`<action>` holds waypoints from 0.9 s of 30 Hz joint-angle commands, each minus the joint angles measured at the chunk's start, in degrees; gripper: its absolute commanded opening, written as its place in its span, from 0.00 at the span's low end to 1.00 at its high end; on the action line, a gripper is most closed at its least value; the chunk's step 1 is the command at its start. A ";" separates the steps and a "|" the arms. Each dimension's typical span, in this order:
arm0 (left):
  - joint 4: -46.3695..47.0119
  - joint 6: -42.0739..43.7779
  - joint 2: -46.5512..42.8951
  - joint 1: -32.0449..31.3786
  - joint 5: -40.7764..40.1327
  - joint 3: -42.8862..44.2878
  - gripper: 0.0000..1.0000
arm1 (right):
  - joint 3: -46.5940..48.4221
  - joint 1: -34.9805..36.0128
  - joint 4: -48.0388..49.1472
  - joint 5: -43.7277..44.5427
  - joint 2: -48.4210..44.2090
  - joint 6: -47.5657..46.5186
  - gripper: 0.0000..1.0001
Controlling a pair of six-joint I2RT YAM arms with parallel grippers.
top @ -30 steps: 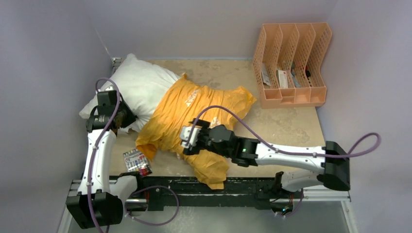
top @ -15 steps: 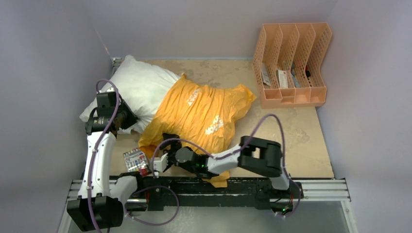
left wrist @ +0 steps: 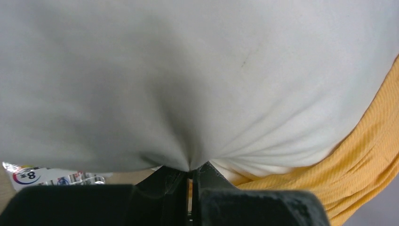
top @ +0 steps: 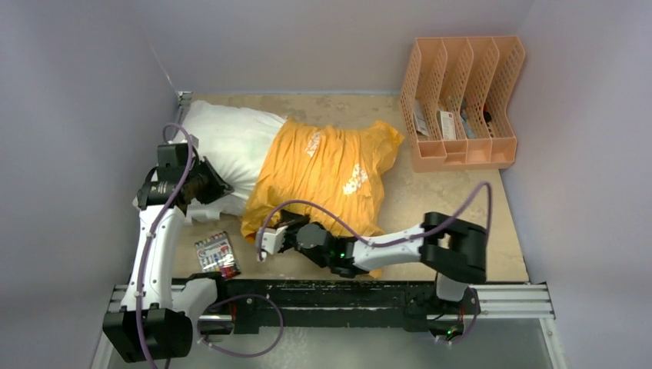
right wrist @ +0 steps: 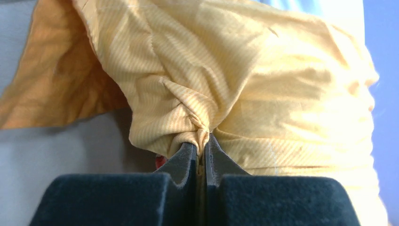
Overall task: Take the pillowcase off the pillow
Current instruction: Remove the pillow from the pillowcase.
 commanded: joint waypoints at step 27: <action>6.60 6.10 2.16 2.65 -2.83 1.46 0.00 | 2.02 -0.23 -40.40 -2.94 -37.52 42.30 0.35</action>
